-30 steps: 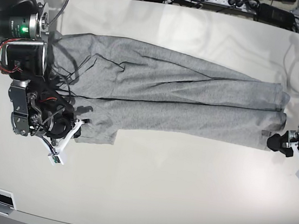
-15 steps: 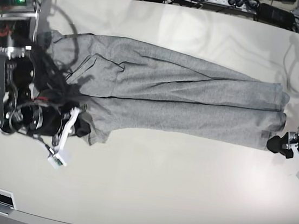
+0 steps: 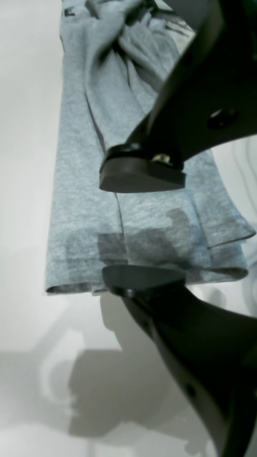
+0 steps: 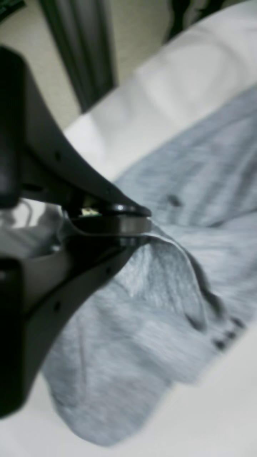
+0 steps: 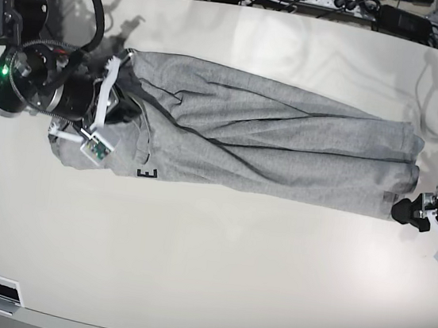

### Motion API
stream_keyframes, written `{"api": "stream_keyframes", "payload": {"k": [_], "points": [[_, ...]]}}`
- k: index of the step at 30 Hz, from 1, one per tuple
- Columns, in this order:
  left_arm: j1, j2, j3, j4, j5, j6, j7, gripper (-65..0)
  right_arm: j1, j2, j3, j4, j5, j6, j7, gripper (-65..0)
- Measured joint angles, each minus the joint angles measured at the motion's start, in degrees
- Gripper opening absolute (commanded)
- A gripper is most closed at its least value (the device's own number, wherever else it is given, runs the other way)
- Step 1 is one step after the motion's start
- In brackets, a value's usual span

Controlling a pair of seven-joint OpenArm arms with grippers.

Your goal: Layout the t-shirt on the table in an organized manner, then fold the t-shirt properly

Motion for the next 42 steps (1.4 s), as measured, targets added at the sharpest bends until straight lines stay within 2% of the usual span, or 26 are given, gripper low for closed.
{"api": "stream_keyframes", "payload": {"k": [3,6,9,13,14,16,17,18,19,22,26,27,29,30,32,36,38,42], "points": [[-0.02,-0.33,0.0,0.0,-0.02,0.02,0.02,-31.6,-1.73,1.2,0.0,-0.02,-0.98,0.02,-0.55,-65.0],[-0.02,-0.94,0.0,0.0,-0.26,0.0,0.17,-31.7,-2.93,1.31,0.0,-0.02,-4.85,0.02,-0.5,-65.0],[-0.37,-1.7,-0.5,0.0,-0.96,0.02,0.48,-31.6,-3.63,1.29,0.0,-0.37,-6.99,0.04,1.55,-65.0],[-1.07,-2.8,-5.01,0.0,-3.52,-0.2,3.56,-31.7,-3.58,1.29,0.0,-2.93,-12.37,0.02,6.34,-65.0],[-1.16,-3.02,-6.6,0.0,-3.52,-0.37,4.63,-31.6,-3.61,1.29,0.0,-3.5,-13.18,0.04,6.97,-59.1],[-1.16,-3.69,-9.84,0.0,-3.48,-0.37,7.13,-31.7,-3.61,1.31,0.0,-3.87,-14.75,0.07,7.02,-43.1],[-1.14,-4.09,-11.41,0.0,-3.48,-0.37,7.96,-31.7,-3.37,1.29,0.0,-3.89,-15.87,0.17,6.75,-37.6],[-1.14,-4.55,-12.98,0.0,-3.48,-0.37,8.68,-32.1,-2.84,1.31,0.0,-3.89,-16.9,0.24,5.95,-36.3],[-1.11,-5.14,-14.6,-0.04,-3.63,-0.37,8.87,-32.2,-1.92,1.29,0.0,-3.82,-16.83,-0.09,3.52,-36.5],[-0.96,-7.65,-18.75,-0.07,-6.45,-0.37,8.46,-32.1,1.11,1.46,0.04,-1.84,-16.2,-5.27,-1.44,-38.3],[0.61,-11.39,-21.77,-0.04,-8.24,-1.29,8.28,-32.1,2.36,1.49,0.81,1.46,-5.05,-6.01,1.07,-39.7],[1.51,-12.04,-21.88,-0.04,-8.55,-1.29,8.28,-32.1,2.03,1.44,0.81,1.4,-3.26,-4.57,2.84,-44.6],[3.39,-12.61,-21.94,-0.04,-9.05,-1.31,8.48,-32.1,1.14,1.03,0.74,0.09,-2.34,-1.46,6.58,-60.5],[4.44,-12.59,-21.92,-0.07,-8.98,-1.31,8.46,-32.1,0.94,0.52,0.74,-1.05,-3.63,-0.15,8.2,-65.0],[6.38,-12.17,-21.94,-0.07,-8.98,-1.36,7.17,-32.0,0.83,-0.74,0.76,-4.0,-7.02,0.22,12.66,-65.0],[11.54,-11.21,-21.92,0.09,-9.4,-1.36,2.1,-32.0,1.01,-3.56,0.76,-12.15,-17.57,0.11,20.48,-65.0],[14.23,-10.97,-21.92,0.02,-8.44,-1.31,-0.57,-32.0,0.98,-4.35,0.76,-17.42,-19.41,-0.39,22.71,-65.0],[15.19,-8.9,-21.94,-0.17,-0.92,-1.18,-4.79,-32.0,1.42,-5.2,0.76,-25.64,-19.8,-0.02,24.06,-65.0]]}}
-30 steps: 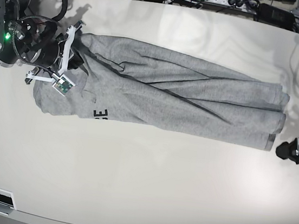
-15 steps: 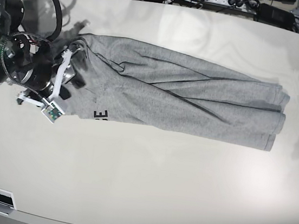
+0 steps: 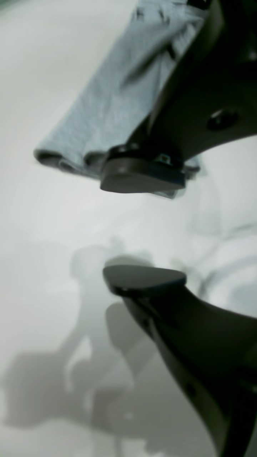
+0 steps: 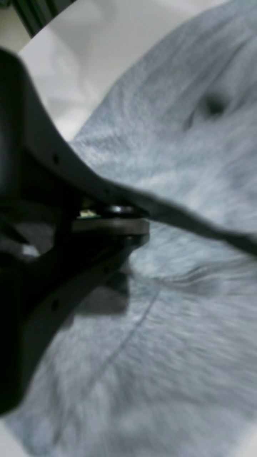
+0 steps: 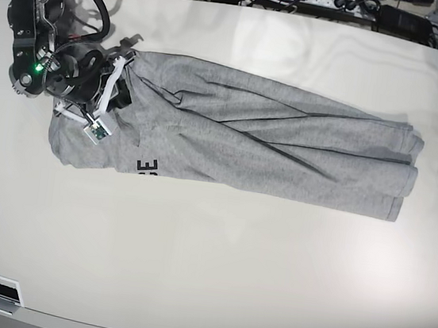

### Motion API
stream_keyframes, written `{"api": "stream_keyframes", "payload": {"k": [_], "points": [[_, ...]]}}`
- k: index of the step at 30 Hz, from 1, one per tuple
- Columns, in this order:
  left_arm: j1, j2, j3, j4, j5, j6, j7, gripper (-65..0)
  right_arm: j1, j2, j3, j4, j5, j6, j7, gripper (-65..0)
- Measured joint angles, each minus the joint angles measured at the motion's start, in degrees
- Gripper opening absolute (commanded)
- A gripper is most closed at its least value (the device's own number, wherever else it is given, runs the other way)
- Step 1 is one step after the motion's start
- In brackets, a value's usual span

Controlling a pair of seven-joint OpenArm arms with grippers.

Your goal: Layout the t-shirt on the table in an organized manner, then fold the t-shirt properly

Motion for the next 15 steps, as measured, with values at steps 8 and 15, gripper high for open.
{"api": "stream_keyframes", "payload": {"k": [8,15], "points": [[-0.26,6.08,0.0,0.2,10.56,-0.07,-8.37,-32.0,0.28,0.0,0.0,-2.1,1.03,0.07,-0.74,-65.0],[-0.28,10.71,0.02,0.13,14.27,-0.09,-8.74,-32.0,0.98,0.02,0.0,-2.1,1.03,0.07,-0.96,-65.0]]}}
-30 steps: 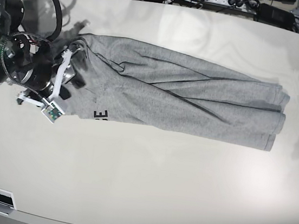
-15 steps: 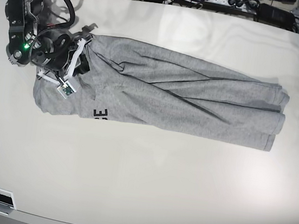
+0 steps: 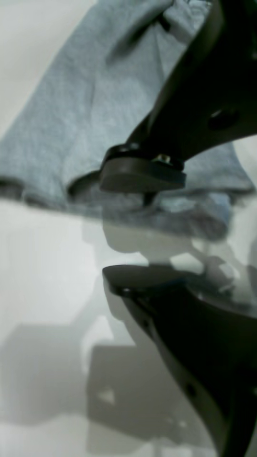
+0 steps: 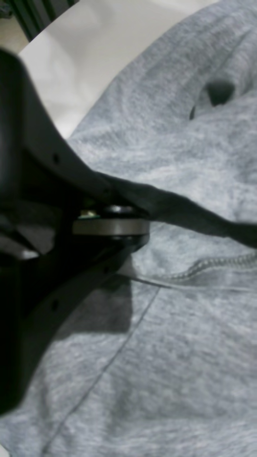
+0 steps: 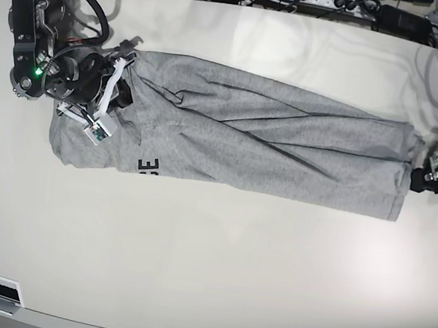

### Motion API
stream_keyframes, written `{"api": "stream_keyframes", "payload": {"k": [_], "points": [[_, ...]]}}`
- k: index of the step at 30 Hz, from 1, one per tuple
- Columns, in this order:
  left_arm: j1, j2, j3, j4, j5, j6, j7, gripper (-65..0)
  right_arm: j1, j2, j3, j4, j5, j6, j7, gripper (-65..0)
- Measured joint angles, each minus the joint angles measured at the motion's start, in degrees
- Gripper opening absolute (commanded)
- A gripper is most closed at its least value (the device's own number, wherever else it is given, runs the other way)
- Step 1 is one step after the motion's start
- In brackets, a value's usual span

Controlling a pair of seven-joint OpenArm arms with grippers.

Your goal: Layout the t-shirt on the table in an organized manner, then fold the t-shirt properly

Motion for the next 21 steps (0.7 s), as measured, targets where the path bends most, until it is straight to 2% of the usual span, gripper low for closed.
{"api": "stream_keyframes", "payload": {"k": [5,8,13,21], "points": [[0.02,0.15,0.0,0.0,5.7,0.0,-4.0,-32.0,0.02,-0.02,0.0,0.0,0.0,-0.02,-0.7,-65.0],[-0.02,0.66,0.0,0.0,6.8,0.0,-4.94,-32.0,0.09,-0.02,0.0,0.0,0.0,0.0,-0.7,-65.0],[1.68,0.96,0.0,0.13,6.32,-0.22,-8.55,-32.0,0.17,-0.02,0.0,0.0,0.02,-0.02,-0.9,-65.0],[4.39,2.25,-0.28,0.55,4.22,-0.24,-9.73,-32.1,0.35,-0.02,0.0,0.0,0.02,-0.02,-0.9,-65.0]]}}
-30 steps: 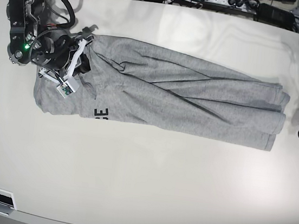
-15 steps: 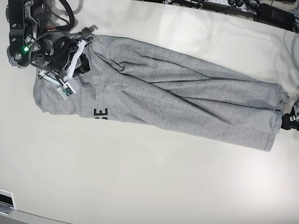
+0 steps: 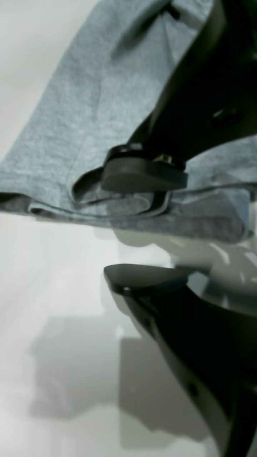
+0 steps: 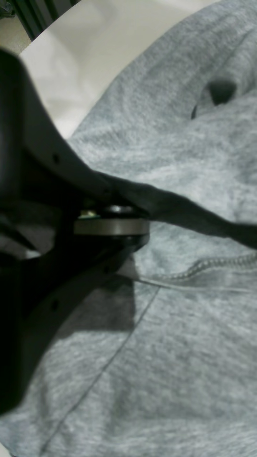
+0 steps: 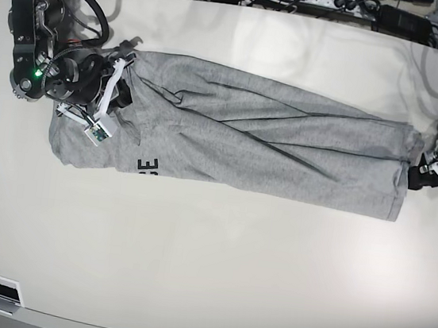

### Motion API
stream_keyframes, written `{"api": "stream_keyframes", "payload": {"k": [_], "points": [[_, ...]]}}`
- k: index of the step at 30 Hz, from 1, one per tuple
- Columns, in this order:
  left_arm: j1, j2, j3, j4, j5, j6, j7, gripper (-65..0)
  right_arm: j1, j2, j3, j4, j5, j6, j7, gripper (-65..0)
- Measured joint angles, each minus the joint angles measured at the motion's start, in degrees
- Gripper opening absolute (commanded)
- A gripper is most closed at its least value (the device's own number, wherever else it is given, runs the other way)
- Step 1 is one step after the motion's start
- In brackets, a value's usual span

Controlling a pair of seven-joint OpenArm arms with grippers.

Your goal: Layout the t-shirt on the table in an organized manner, then fold the t-shirt properly

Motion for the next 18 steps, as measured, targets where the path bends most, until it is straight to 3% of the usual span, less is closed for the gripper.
{"api": "stream_keyframes", "payload": {"k": [8,12,15,18], "points": [[0.04,2.51,0.0,2.25,-6.1,-0.44,8.11,-33.7,0.0,0.0,0.0,0.0,0.0,0.0,0.0,-65.0],[0.11,3.13,0.07,3.82,-9.16,-0.37,13.94,-49.3,0.0,0.02,0.0,0.0,0.52,0.0,-0.09,-65.0],[0.42,3.32,0.11,4.57,-9.44,-0.33,14.53,-63.6,-0.02,0.02,0.0,-0.02,2.16,-0.02,-0.46,-65.0],[0.52,3.3,0.13,5.35,-9.14,-0.17,14.84,-65.0,0.0,0.02,0.0,-0.07,3.48,-0.02,-0.85,-65.0]]}}
